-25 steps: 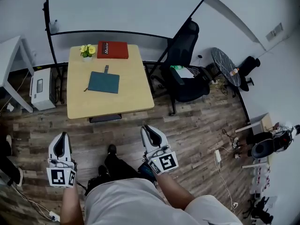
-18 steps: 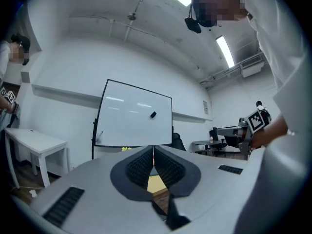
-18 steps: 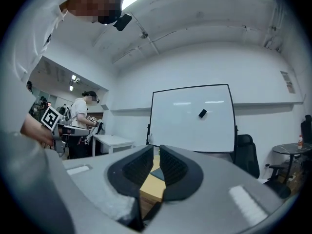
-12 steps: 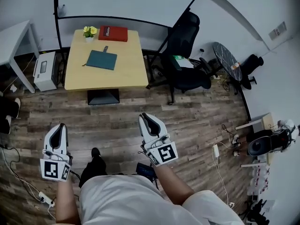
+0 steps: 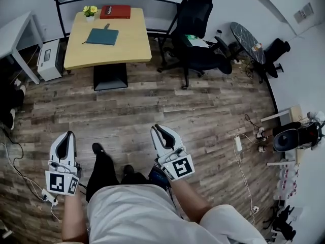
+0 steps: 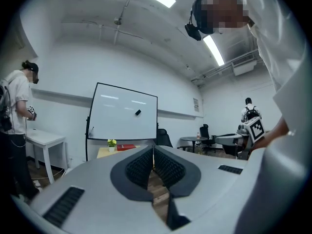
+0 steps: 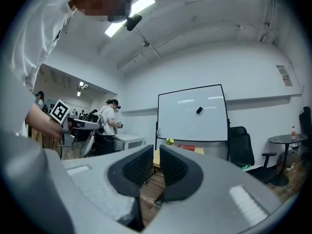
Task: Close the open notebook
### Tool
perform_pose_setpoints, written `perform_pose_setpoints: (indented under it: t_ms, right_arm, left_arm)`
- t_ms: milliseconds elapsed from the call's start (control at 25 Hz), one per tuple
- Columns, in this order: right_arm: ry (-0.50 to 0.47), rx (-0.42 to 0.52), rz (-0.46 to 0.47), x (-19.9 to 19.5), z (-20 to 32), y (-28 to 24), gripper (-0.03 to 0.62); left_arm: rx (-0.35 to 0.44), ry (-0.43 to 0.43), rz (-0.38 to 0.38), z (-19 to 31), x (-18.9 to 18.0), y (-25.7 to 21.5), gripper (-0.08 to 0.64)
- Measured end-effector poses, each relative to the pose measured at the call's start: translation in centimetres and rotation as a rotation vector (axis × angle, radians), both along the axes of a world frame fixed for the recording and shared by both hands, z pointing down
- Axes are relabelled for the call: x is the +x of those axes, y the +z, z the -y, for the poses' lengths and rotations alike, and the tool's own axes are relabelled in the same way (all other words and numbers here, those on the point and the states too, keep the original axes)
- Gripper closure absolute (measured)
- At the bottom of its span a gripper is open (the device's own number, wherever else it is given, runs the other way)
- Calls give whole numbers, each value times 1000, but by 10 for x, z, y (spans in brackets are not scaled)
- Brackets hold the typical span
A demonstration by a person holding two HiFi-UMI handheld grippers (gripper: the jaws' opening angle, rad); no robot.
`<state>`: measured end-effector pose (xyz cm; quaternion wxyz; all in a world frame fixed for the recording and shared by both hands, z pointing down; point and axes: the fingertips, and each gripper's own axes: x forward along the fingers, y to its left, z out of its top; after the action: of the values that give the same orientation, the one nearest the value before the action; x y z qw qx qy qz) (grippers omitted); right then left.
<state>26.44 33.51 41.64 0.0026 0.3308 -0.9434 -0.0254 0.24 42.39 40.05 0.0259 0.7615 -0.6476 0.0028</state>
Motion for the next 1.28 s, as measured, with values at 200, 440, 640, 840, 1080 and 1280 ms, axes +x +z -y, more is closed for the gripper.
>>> perform_pose_setpoints:
  t_ms: [200, 440, 640, 840, 1080, 1280]
  right_arm:
    - [2, 17, 1, -1, -24, 1, 554]
    - [51, -4, 18, -12, -36, -7, 554]
    - [62, 4, 10, -37, -52, -14, 554]
    - [39, -26, 15, -55, -60, -8, 554]
    - [50, -37, 6, -53, -68, 1, 554]
    - [80, -40, -2, -41, -61, 5, 554]
  left_arm:
    - [2, -18, 1, -32, -1, -2, 548]
    - [-4, -48, 42, -48, -27, 13, 548]
    - [39, -103, -16, -68, -59, -4, 548]
    - [53, -96, -42, -76, -77, -5, 548]
    - [16, -46, -47, -78, -81, 4, 548]
    - [1, -18, -42, -69, -71, 7, 548]
